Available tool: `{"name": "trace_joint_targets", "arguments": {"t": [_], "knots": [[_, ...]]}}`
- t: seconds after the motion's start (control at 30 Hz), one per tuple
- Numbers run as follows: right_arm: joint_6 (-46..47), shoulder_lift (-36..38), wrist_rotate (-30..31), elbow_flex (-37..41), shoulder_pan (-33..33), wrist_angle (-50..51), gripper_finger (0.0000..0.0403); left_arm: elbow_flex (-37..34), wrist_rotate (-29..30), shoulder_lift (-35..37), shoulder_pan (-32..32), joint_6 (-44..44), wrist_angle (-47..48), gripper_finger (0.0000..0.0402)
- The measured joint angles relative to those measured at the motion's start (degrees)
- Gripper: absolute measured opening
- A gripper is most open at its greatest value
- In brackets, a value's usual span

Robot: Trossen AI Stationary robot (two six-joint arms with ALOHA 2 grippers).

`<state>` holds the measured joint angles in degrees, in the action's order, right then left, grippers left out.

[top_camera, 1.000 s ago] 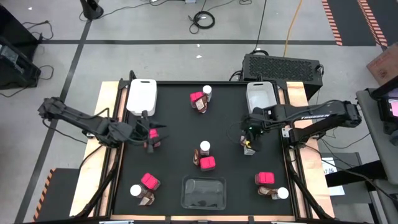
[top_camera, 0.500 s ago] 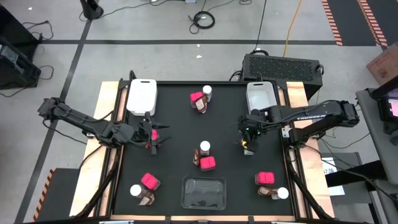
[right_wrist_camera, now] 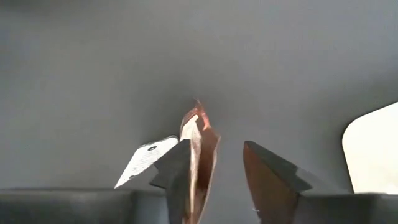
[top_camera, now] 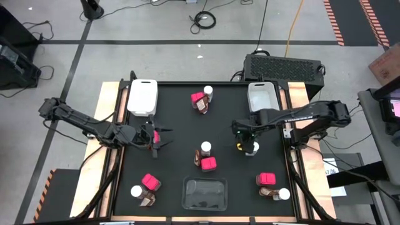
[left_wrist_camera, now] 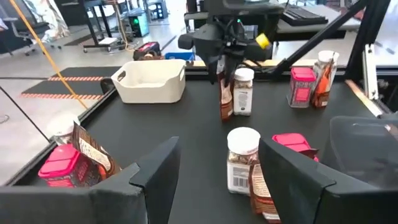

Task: Sort spices by type
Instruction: Put the brown seasoning pack into the right white bin

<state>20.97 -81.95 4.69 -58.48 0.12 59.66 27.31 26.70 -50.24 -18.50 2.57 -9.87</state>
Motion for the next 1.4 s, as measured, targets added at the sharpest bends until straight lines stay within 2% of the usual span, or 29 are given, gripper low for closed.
{"name": "trace_joint_targets", "arguments": {"t": [0.2, 0.27, 0.47, 0.63, 0.83, 1.03, 1.4], "knots": [[-1.63, -0.54, -0.15, 0.00, -1.46, 0.87, 0.0030, 0.00, -1.20, -0.02, 0.00, 1.45, 0.34, 0.0221], [-2.44, 0.05, -0.25, 0.02, -1.93, 1.16, 0.0008, 0.00, -1.20, -0.02, 0.00, 1.50, 0.50, 0.0221], [-3.61, 0.96, -0.27, -3.74, -3.38, 3.67, 0.0004, 0.00, -1.20, -0.02, 0.00, 1.55, 0.58, 0.0221], [-7.76, 0.96, -0.06, -11.27, -5.45, 5.45, 0.0002, 0.00, -1.20, -0.02, 0.00, 1.55, 0.95, 0.0221], [-15.62, 0.98, 2.01, -22.18, -11.42, 11.29, 0.0001, 0.00, -1.20, -0.02, 0.00, 1.60, 1.30, 0.0221], [-24.76, 1.07, 4.60, -29.44, -20.98, 16.25, 0.0001, 0.02, -1.20, -0.02, 0.00, 1.62, 1.40, 0.0221], [-33.69, -0.82, 3.68, -29.75, -42.52, 18.30, 0.0000, 0.07, -1.13, -2.37, 0.07, 1.64, 1.37, 0.0221]]}}
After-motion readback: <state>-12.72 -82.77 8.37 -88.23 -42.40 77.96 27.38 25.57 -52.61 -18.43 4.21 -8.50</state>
